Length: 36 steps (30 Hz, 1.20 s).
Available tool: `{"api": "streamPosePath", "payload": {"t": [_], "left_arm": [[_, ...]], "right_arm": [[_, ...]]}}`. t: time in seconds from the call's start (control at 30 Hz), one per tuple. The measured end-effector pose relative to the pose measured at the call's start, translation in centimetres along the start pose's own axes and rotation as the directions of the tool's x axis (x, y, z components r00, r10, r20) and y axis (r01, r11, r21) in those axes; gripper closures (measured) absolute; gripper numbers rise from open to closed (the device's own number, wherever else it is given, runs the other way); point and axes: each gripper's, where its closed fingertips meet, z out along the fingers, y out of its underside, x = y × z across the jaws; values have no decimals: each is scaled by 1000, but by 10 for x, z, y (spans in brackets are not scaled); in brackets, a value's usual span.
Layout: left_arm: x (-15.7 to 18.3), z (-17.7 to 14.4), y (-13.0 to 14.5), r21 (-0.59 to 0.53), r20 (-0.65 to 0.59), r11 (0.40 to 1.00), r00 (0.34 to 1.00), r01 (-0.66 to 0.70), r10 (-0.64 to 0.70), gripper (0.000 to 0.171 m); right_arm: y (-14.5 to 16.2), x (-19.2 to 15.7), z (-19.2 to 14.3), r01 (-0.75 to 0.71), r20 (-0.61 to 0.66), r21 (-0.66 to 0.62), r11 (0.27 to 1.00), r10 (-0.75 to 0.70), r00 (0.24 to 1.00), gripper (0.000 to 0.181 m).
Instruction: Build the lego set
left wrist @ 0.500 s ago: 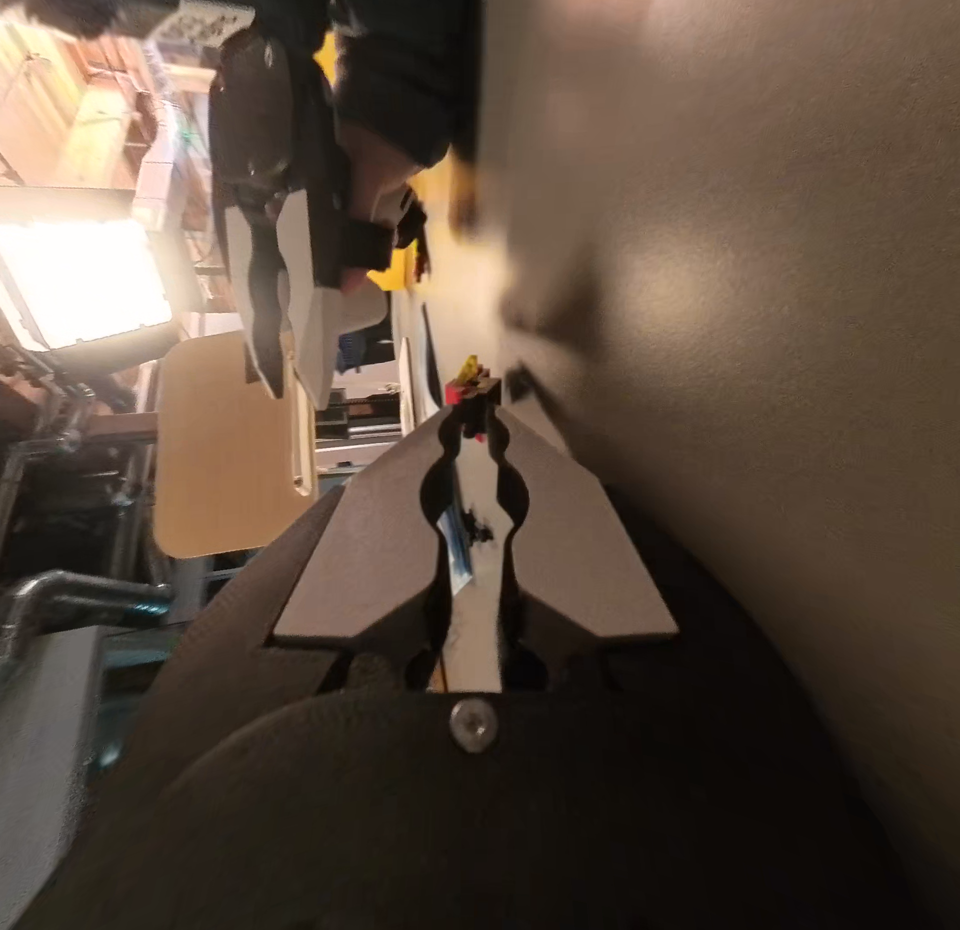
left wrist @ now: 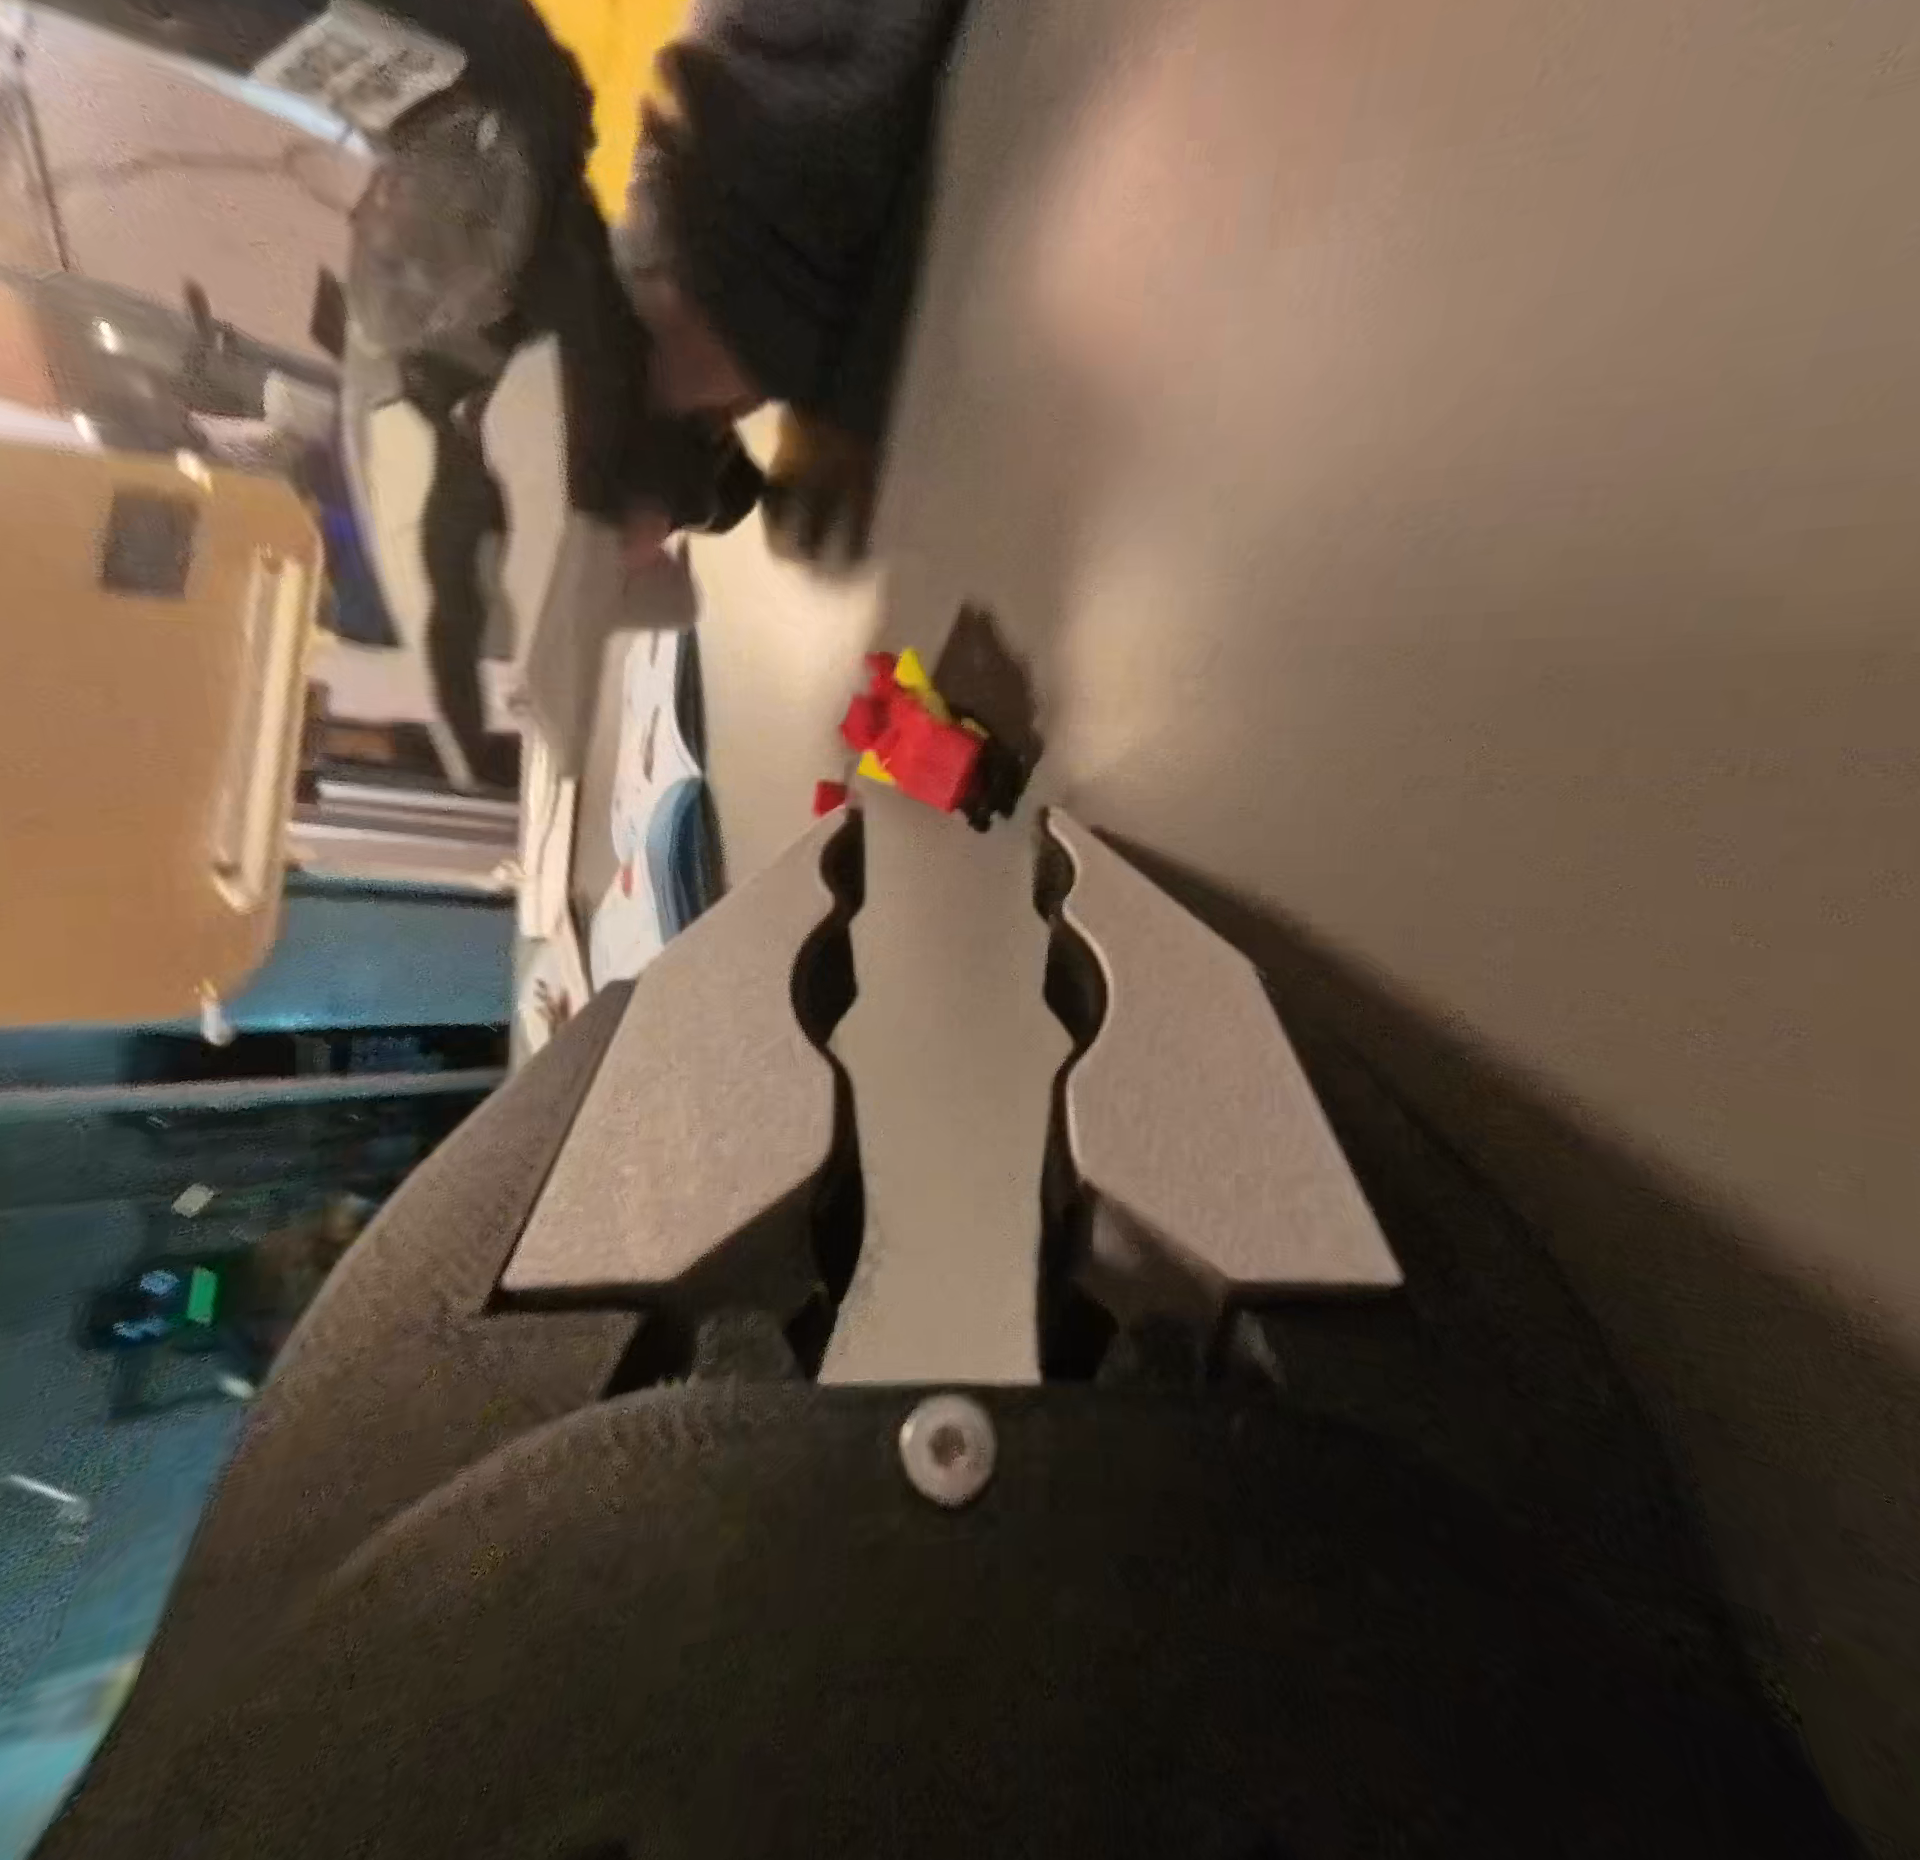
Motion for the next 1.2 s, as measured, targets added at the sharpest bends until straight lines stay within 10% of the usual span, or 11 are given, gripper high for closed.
{"api": "streamPosePath", "payload": {"t": [0.4,0.7,1.2], "left_arm": [[-16,8,8,23,-21,896,896,444,-444,137],[-21,7,9,27,34,902,901,431,-432,138],[-39,-3,-28,205,160,923,920,325,-359,150]], "right_arm": [[37,-61,7,-268,280,-436,859,413,867,164],[39,-62,12,-270,239,-452,850,407,882,181],[-38,-108,-7,-530,599,-381,758,639,483,180]]}}
